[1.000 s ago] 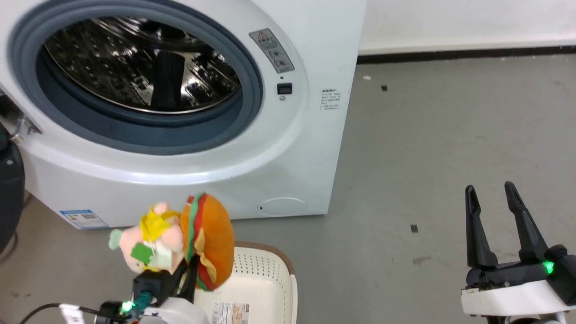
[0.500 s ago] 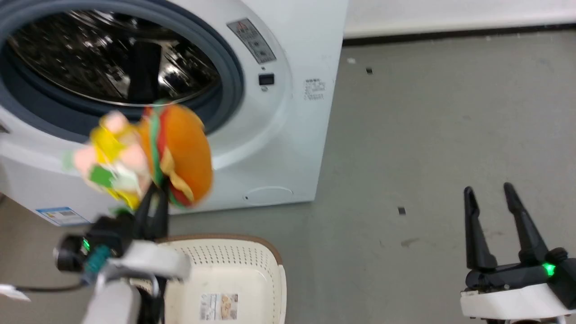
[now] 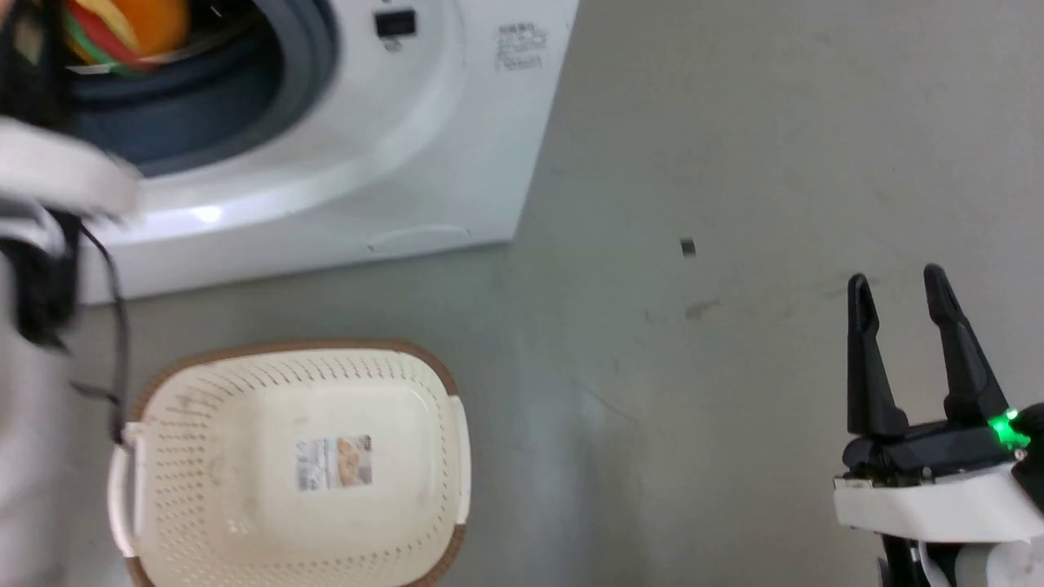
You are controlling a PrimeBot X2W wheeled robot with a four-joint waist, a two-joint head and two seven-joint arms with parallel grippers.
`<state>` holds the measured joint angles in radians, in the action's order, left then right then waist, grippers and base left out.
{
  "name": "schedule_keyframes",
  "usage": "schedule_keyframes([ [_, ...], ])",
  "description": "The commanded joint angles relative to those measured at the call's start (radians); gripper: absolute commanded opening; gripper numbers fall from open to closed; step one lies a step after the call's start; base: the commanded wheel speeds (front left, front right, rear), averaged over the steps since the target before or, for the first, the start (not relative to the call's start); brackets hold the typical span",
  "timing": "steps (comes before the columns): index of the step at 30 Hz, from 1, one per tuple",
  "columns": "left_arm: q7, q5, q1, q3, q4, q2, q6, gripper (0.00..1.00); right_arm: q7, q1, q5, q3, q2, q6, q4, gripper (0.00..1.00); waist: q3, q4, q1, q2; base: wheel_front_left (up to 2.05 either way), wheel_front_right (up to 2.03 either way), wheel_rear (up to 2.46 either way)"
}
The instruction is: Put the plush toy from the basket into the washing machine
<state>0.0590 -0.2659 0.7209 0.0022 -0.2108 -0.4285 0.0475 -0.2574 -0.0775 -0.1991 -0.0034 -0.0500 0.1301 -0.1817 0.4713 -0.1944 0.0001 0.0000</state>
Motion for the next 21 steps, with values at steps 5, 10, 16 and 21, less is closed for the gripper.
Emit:
schedule_keyframes([
  [5, -0.109, -0.019, 0.199, 0.011, -0.101, -0.104, 0.037, 0.0, -0.004, -0.052, -0.03, 0.02, 0.0, 0.001, -0.02, 1.0, 0.168, -0.087, -0.0001, 0.0, 0.0, 0.0, 0.0],
  [10, -0.234, -0.021, 0.387, -0.028, -0.243, -0.173, 0.062, 0.0, -0.004, -0.071, -0.061, 0.024, 0.0, 0.001, -0.016, 1.0, 0.24, -0.113, -0.0001, 0.0, 0.0, 0.0, 0.0],
  [16, -0.379, -0.018, 0.564, -0.13, -0.421, -0.229, 0.08, 0.0, -0.004, -0.096, -0.088, 0.044, 0.0, 0.001, -0.017, 1.0, 0.305, -0.136, -0.0001, 0.0, 0.0, 0.0, 0.0],
  [21, -0.444, -0.011, 0.653, -0.189, -0.518, -0.241, 0.082, 0.0, -0.004, -0.111, -0.098, 0.049, 0.0, 0.001, -0.021, 1.0, 0.344, -0.137, -0.0001, 0.0, 0.0, 0.0, 0.0],
])
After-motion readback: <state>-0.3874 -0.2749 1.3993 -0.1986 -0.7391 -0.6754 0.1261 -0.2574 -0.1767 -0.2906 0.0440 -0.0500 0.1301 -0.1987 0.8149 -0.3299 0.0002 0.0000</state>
